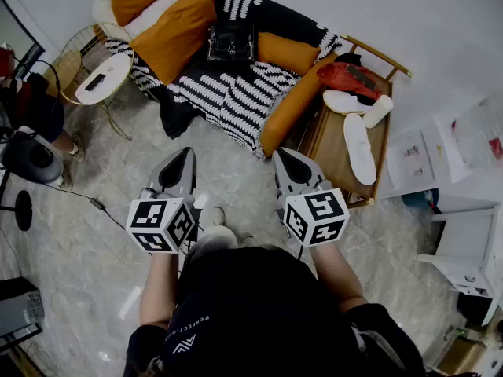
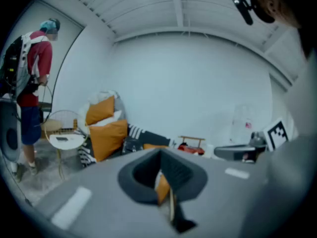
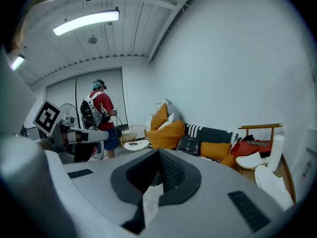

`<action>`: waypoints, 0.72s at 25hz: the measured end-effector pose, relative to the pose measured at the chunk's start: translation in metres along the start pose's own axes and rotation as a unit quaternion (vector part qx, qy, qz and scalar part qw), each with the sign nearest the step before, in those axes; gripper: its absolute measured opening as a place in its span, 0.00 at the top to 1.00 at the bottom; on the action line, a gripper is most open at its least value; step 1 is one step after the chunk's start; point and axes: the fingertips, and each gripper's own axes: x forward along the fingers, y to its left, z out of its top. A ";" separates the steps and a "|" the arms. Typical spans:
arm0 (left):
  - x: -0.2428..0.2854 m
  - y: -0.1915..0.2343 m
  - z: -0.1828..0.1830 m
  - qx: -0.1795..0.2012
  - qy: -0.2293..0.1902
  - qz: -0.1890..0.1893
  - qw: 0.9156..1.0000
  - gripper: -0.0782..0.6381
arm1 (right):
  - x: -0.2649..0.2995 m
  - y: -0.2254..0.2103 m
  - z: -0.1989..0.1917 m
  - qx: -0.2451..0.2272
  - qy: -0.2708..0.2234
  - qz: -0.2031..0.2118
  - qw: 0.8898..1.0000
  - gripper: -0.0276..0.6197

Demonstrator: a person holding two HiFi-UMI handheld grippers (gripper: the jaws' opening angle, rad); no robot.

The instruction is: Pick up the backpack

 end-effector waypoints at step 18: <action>0.067 0.085 0.016 -0.039 0.036 -0.042 0.998 0.88 | 0.110 0.013 0.015 0.068 0.014 0.021 0.997 0.97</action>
